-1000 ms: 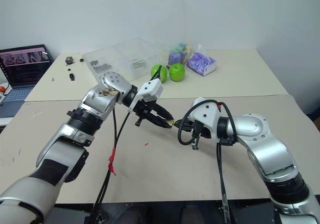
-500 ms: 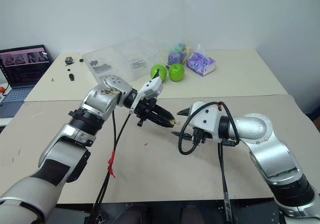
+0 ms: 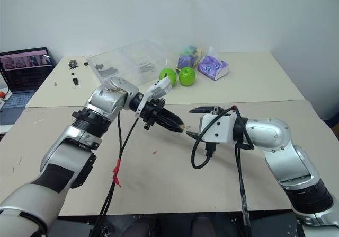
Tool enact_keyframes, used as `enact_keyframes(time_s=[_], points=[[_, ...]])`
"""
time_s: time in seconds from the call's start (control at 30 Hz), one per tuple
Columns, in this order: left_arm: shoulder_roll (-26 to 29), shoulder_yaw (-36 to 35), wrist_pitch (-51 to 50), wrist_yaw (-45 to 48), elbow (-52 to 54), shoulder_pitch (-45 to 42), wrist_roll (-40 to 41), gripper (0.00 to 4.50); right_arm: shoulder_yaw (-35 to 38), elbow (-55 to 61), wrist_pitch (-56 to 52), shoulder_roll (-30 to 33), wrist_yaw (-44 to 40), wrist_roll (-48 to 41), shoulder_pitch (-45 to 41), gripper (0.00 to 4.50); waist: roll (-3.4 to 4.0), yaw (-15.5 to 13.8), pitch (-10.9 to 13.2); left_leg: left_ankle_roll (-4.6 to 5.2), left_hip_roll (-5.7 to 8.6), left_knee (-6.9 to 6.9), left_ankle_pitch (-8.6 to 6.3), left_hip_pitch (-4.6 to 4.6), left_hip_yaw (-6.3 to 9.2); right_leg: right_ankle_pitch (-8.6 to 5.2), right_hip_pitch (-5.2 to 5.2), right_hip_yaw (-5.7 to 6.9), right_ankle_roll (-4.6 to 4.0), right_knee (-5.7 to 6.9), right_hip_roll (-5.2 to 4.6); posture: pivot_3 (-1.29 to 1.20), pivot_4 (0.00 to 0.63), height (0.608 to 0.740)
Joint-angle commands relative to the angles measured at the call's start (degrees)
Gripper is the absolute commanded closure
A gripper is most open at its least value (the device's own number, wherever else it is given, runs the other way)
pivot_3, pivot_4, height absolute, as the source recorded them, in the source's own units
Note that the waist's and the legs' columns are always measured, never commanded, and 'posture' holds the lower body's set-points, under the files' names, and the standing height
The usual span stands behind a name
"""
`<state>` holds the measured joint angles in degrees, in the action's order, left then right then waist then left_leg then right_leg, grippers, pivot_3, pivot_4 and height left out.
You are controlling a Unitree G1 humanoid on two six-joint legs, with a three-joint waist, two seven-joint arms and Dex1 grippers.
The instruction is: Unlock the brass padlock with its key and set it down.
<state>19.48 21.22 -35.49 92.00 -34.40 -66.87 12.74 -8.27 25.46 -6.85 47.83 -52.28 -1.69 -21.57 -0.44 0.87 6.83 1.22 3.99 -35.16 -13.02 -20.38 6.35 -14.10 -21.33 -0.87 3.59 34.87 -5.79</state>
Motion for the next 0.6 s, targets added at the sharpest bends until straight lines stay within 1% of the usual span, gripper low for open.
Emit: enact_keyframes(time_s=[0.03, 0.17, 0.37, 0.6], points=[[-0.4, -2.0, 0.5, 0.4, -1.0, -2.8, 0.7, 3.65, 0.4, 1.4, 2.0, -0.9, 0.5, 0.5, -0.1, 1.13, 0.00, 0.1, 0.0, 0.00, 0.00, 0.00, 0.00, 0.00, 0.00, 0.00, 0.00, 0.00, 0.00, 0.00, 0.00, 0.00, 0.150, 0.740], [-0.1, -1.3, 0.4, 0.5, 0.2, -2.3, 1.3, 3.65, 0.5, 1.0, 2.3, -1.7, 0.5, 0.7, -0.4, 1.13, 0.00, 0.1, 0.0, 0.00, -0.01, -0.01, 0.00, 0.01, -0.01, 0.00, 0.01, -0.01, 0.00, 0.01, 0.01, 0.00, 0.150, 0.740], [-0.4, -1.5, 0.6, 0.5, -0.1, -2.6, 0.9, 3.65, 1.7, 0.3, 3.1, -1.7, 0.5, 0.6, -1.1, 1.13, 0.00, 0.0, 0.0, 0.00, -0.02, -0.01, 0.00, 0.01, 0.00, 0.00, 0.00, -0.01, 0.00, 0.01, 0.02, 0.00, 0.150, 0.740], [-1.3, -1.5, 0.6, 0.3, -0.9, -3.0, 0.9, 3.65, 1.4, 0.3, 3.4, -2.1, 0.6, 0.6, -1.7, 1.13, 0.00, 0.0, 0.0, 0.00, -0.02, -0.01, 0.00, 0.01, 0.00, 0.00, 0.00, -0.01, 0.00, 0.01, 0.03, 0.00, 0.150, 0.740]])
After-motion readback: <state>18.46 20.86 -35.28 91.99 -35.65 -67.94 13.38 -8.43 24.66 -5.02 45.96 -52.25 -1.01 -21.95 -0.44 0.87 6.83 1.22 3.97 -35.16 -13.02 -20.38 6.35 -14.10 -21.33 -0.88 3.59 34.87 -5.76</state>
